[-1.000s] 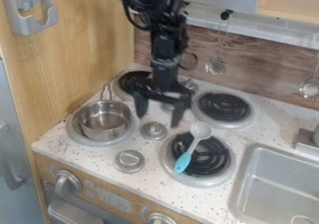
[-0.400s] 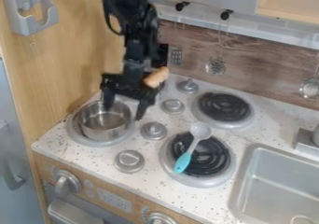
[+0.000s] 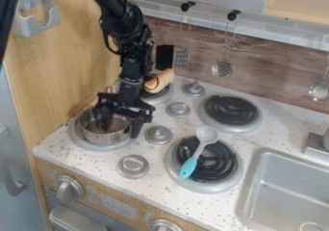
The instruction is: Move the silver pot to the upper right burner
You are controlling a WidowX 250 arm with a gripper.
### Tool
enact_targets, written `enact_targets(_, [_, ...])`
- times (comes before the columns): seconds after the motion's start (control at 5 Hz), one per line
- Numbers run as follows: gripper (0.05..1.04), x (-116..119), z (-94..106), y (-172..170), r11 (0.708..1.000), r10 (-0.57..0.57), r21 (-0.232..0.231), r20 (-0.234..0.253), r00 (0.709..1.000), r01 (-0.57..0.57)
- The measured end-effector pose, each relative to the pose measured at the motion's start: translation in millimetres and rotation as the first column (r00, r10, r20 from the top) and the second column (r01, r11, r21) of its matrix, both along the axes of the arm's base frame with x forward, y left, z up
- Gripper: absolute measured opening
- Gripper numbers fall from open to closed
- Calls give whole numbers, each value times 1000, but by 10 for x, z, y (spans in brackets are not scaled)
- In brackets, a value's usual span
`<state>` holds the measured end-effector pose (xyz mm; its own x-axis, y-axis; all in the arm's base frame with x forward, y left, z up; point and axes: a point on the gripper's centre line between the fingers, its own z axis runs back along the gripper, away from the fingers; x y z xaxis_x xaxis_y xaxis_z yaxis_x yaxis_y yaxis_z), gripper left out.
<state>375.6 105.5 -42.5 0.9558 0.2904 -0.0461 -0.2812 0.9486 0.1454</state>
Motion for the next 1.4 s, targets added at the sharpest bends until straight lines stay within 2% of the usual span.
enact_targets(0.2, [418, -44, -72, -79, 999, -37, -18, 6, 999, 37])
enact_targets(0.4, [195, -62, 43, -281, 992, -83, -86, 86, 993, 90])
enact_targets(0.6, [80, -32, 290, -559, 979, -152, -103, 192, 970, 174])
enact_targets(0.8, [61, 31, 411, -1076, 937, -278, -122, 305, 911, 327])
enact_targets(1.0, [59, 145, 468, -1356, 911, -346, -76, 394, 852, 405])
enact_targets(1.2, [58, 277, 532, -1616, 886, -400, -16, 480, 780, 464])
enact_targets(1.4, [58, 424, 565, -1759, 882, -406, 25, 549, 731, 471])
